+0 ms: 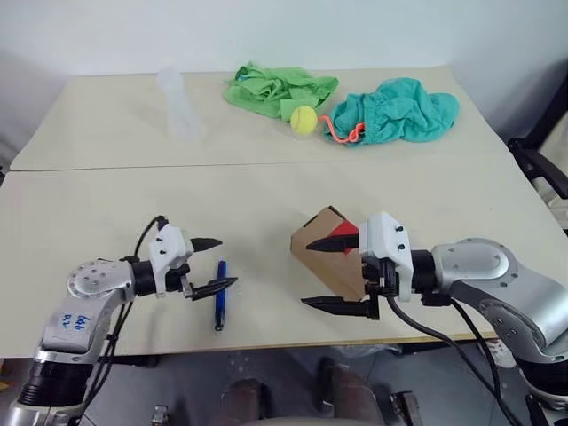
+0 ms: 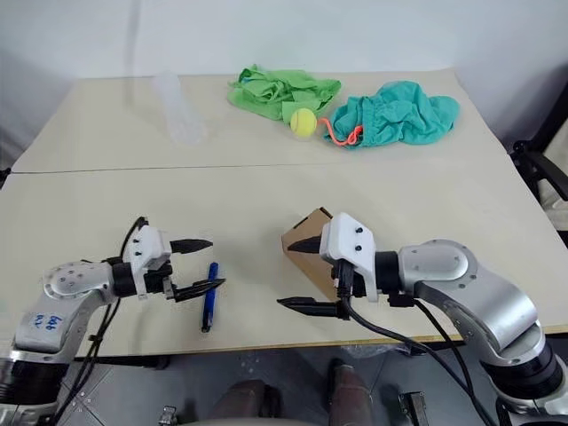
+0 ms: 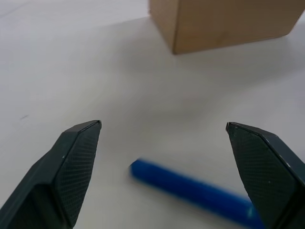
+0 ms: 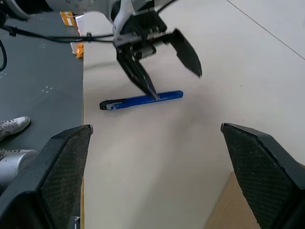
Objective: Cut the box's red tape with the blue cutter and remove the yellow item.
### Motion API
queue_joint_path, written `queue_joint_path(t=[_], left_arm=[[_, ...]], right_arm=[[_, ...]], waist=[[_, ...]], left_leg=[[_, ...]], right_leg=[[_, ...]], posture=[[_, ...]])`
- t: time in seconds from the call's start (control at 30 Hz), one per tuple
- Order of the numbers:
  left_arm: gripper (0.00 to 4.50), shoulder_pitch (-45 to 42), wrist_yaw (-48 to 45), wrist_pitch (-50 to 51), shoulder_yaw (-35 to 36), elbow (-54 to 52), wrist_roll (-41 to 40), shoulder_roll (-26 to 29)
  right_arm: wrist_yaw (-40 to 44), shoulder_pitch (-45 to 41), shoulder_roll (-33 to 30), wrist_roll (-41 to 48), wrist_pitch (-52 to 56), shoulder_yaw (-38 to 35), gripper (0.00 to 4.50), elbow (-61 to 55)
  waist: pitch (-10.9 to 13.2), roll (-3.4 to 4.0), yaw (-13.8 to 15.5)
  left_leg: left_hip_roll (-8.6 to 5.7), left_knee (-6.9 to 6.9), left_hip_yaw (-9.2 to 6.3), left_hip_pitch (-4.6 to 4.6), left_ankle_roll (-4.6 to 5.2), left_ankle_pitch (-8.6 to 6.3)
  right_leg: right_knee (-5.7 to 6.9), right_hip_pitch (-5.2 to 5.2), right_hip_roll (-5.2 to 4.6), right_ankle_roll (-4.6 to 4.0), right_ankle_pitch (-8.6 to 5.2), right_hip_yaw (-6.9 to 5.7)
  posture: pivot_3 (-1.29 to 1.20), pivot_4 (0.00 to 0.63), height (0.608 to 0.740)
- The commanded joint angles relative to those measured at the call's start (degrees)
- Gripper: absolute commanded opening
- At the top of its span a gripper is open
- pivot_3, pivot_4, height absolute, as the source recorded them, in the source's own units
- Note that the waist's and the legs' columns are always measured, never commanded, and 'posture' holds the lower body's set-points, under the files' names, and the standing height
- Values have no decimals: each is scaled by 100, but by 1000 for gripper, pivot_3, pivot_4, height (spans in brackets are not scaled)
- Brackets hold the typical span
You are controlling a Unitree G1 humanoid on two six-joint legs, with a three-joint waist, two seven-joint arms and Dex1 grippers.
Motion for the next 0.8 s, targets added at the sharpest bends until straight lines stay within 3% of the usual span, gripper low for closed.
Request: queue_joint_path(t=[0.03, 0.3, 0.8], left_arm=[[4466, -131, 115, -408, -139, 395, 474, 107], [4466, -78, -167, -1440, -578, 1345, 1304, 699], [4466, 1032, -212, -1623, -191, 860, 1245, 1361]], right_arm=[[-14, -86, 22, -5, -71, -67, 4500, -94], [-54, -29, -37, 26, -26, -152, 4500, -162], [7, -60, -62, 25, -50, -147, 4500, -106]], waist=[[0, 0, -1], [-3, 3, -73], [-18, 33, -203]], left_leg=[[1, 0, 1, 0, -1, 1], [6, -3, 2, 8, -1, 0], [46, -14, 14, 54, -32, -13]], right_leg=[[0, 0, 2, 0, 0, 0], [1, 1, -3, -1, -1, 2], [33, 13, -13, -40, -24, 14]], posture=[[0, 150, 740], [0, 150, 740], [0, 150, 740]])
